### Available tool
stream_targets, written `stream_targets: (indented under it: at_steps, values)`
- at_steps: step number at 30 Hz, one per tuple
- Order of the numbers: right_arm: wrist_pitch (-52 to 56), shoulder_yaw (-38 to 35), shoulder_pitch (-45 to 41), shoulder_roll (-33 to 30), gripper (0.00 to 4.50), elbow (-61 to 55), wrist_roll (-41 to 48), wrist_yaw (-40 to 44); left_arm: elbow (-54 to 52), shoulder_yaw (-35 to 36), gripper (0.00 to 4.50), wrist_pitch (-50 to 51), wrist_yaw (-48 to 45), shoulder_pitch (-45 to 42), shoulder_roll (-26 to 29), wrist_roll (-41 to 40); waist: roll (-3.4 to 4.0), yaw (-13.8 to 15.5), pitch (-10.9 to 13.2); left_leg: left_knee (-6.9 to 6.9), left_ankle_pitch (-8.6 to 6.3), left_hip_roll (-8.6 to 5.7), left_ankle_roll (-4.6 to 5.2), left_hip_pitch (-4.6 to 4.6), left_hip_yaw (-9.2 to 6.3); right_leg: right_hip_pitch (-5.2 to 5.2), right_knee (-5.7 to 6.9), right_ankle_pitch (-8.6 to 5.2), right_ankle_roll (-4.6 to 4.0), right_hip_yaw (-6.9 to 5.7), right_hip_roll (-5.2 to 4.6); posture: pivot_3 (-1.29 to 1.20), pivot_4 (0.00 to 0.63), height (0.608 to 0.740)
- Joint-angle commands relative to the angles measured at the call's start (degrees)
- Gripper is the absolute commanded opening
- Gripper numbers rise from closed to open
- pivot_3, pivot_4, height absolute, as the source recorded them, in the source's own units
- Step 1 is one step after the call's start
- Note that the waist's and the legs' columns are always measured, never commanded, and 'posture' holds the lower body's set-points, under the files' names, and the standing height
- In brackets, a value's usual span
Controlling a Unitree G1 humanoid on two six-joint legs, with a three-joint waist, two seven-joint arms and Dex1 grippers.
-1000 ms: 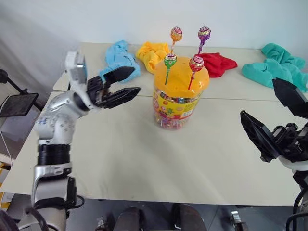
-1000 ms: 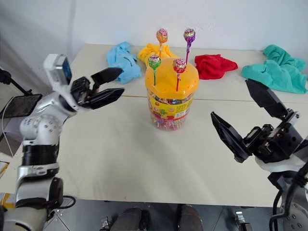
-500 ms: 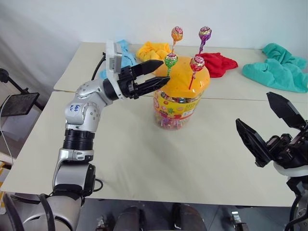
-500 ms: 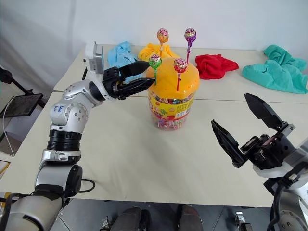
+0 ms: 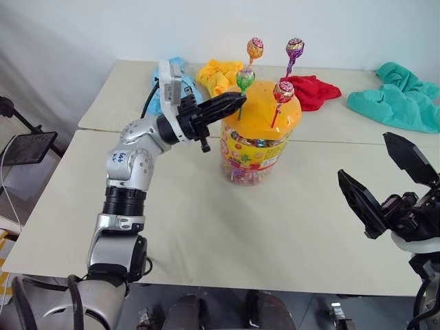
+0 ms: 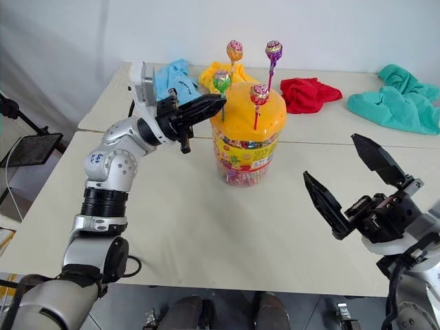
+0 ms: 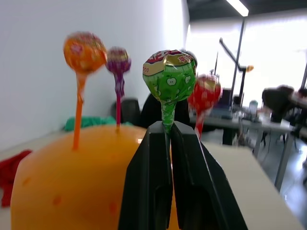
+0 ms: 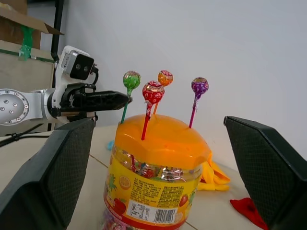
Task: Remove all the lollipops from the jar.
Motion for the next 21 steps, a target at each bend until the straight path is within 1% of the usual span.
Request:
stream_targets:
  at_steps: [1,2,5,7,8,9,10,11,12,13,14,15,17,19,21]
  values:
    - [0.21,0.51,-2.62,-1.94,4.5,-0.41,2.89,1.13,-0.18,6.86,0.04,1.51,3.18,-2.89,-1.08,-7.4,-0.02,-0.07,0.01,0.01,0.01,0.01,0.01,0.0,-0.01,0.0,0.01,0.0,0.0,0.0,0.0,0.0,0.15,0.74]
    - [0.73,0.8,-3.49,-2.9,4.5,-0.05,3.76,1.99,0.18,8.16,0.04,2.0,4.05,-3.12,-1.08,-8.45,-0.02,-0.13,0.01,0.01,0.01,0.01,0.01,0.01,-0.02,0.0,0.01,0.0,0.0,0.0,0.0,0.0,0.15,0.74]
    - [3.23,2.11,-7.18,-7.39,4.5,2.03,7.57,7.29,2.0,12.44,0.04,3.87,7.56,-2.64,1.56,-10.26,-0.02,-0.42,0.02,0.0,0.01,0.0,0.01,0.05,0.02,0.01,0.04,0.0,0.0,0.03,0.0,0.0,0.15,0.74]
    - [4.53,3.72,-8.7,-11.03,4.5,4.3,8.17,13.96,0.51,12.26,0.04,5.11,8.12,1.36,6.86,-7.13,-0.03,-0.6,0.02,0.01,0.02,0.01,0.01,0.07,-0.03,0.01,0.07,0.0,0.0,-0.01,0.0,0.0,0.15,0.74]
    - [4.98,5.02,-9.09,-12.43,4.5,5.56,8.01,17.59,-0.91,9.93,0.04,11.22,11.61,4.52,12.25,-3.63,-0.04,-0.72,0.02,-0.02,0.02,0.02,0.01,0.1,0.0,0.01,0.09,0.0,0.0,0.0,0.01,0.0,0.15,0.74]
    - [5.22,6.67,-8.6,-14.13,4.5,6.79,7.27,22.29,-3.24,6.89,0.04,15.24,13.25,9.2,18.62,1.1,-0.1,-1.18,0.06,-0.07,0.02,0.02,0.01,0.1,-0.02,0.01,0.09,0.0,0.0,-0.02,0.01,0.0,0.15,0.74]
    - [4.92,7.9,-7.81,-15.28,4.5,7.91,6.25,26.43,-6.32,6.2,0.04,17.91,13.67,13.74,23.09,2.61,-0.1,-1.66,0.06,-0.12,0.02,0.05,0.0,0.13,-0.03,0.0,0.08,0.0,0.0,-0.01,0.08,0.0,0.15,0.74]
    - [4.58,8.74,-7.31,-16.06,4.5,8.77,5.52,29.33,-8.66,5.91,0.04,19.43,13.85,16.86,26.03,3.02,-0.09,-1.73,0.06,-0.22,0.01,0.06,-0.01,0.16,-0.01,-0.01,0.05,0.0,0.0,0.0,0.09,0.0,0.15,0.74]
    - [4.7,9.08,-7.08,-16.24,4.5,9.95,5.79,30.89,-11.66,6.85,0.04,22.77,14.06,20.44,28.51,1.61,-0.2,-1.56,0.12,-0.3,0.01,0.06,0.0,0.18,-0.02,-0.02,0.04,0.0,0.0,0.02,0.09,0.0,0.15,0.74]
    - [4.81,9.0,-7.01,-16.1,4.5,10.78,6.15,31.74,-13.83,7.71,0.04,25.59,14.65,22.6,29.8,0.18,-0.29,-1.44,0.19,-0.23,0.0,0.1,-0.01,0.05,-0.11,-0.06,0.02,0.0,0.0,-0.05,0.09,0.0,0.15,0.74]
    - [4.94,8.9,-7.05,-15.91,4.5,11.33,6.43,32.24,-15.29,8.17,0.04,27.7,15.28,23.89,30.58,-0.6,-0.42,-0.5,0.27,-0.17,0.0,0.33,-0.01,-0.04,-0.15,-0.08,0.0,0.0,0.0,-0.06,0.06,0.0,0.15,0.74]
    - [5.01,9.32,-7.94,-15.12,4.5,12.34,6.43,31.93,-18.88,8.91,0.04,30.57,15.77,29.36,33.11,0.08,-0.54,0.0,0.33,0.02,0.0,0.31,0.0,-0.16,-0.3,-0.06,0.03,0.0,0.01,-0.06,0.02,0.0,0.15,0.74]
    - [5.19,9.75,-8.7,-14.21,4.5,13.51,6.3,31.99,-24.77,10.01,0.04,32.13,15.6,39.44,36.59,2.29,-0.63,0.02,0.36,0.1,-0.01,0.27,0.01,-0.19,-0.35,0.03,-0.06,0.0,0.02,-0.01,-0.07,0.0,0.15,0.74]
    - [5.13,9.94,-8.75,-13.9,4.5,14.38,5.57,32.82,-28.81,10.97,0.04,32.17,16.51,45.49,37.51,3.08,-0.55,-0.11,0.4,0.04,-0.1,0.21,0.01,-0.01,-0.3,0.1,-0.07,0.0,0.02,0.07,-0.2,0.0,0.15,0.74]
    - [4.99,10.07,-8.96,-13.62,4.5,15.4,4.76,33.16,-31.15,12.1,0.04,32.81,17.47,48.34,36.3,1.83,-0.48,0.35,0.45,0.02,-0.12,0.17,0.01,0.0,-0.33,0.11,-0.06,0.0,0.02,0.13,-0.26,0.0,0.15,0.74]
